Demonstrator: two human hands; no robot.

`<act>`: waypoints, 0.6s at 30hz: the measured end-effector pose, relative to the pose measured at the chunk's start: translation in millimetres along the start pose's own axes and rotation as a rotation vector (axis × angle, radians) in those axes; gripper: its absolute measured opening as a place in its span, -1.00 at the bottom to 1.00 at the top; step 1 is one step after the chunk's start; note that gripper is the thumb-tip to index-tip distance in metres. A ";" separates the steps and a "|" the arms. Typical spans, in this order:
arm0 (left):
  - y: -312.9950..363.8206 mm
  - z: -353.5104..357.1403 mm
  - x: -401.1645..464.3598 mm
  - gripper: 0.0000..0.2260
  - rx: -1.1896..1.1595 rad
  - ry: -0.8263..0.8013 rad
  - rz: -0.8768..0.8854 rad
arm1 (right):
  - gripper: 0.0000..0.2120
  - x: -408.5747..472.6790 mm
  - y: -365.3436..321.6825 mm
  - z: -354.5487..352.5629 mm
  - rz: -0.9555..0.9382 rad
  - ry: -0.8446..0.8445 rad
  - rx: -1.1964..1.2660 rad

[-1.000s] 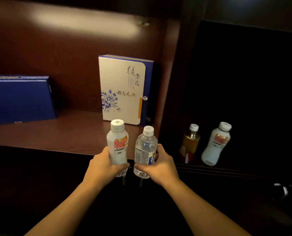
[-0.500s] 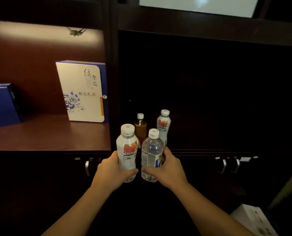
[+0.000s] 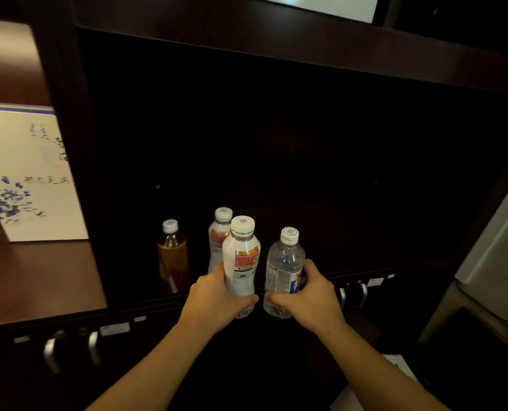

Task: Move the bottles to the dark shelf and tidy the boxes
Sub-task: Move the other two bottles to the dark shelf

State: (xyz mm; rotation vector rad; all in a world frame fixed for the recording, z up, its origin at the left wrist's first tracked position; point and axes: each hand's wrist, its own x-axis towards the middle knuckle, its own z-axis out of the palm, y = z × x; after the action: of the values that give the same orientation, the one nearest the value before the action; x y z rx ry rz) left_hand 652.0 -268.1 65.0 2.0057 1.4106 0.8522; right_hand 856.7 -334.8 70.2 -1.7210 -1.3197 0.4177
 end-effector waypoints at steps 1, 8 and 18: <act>2.8 5.8 11.3 -0.26 -0.001 -0.009 0.013 | -0.33 8.8 3.5 -2.6 0.000 0.011 -0.012; 17.1 46.4 76.1 -0.29 -0.005 -0.024 0.051 | -0.33 65.7 36.4 -12.9 0.036 0.056 -0.017; 19.0 86.2 123.0 -0.37 0.027 -0.060 -0.021 | -0.30 123.7 79.6 -19.1 0.049 0.007 -0.008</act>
State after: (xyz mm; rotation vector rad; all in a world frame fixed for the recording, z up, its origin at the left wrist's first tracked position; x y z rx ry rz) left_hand 759.5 -163.2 45.6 2.0157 1.4142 0.7616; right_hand 963.6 -234.7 46.6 -1.7629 -1.2778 0.4354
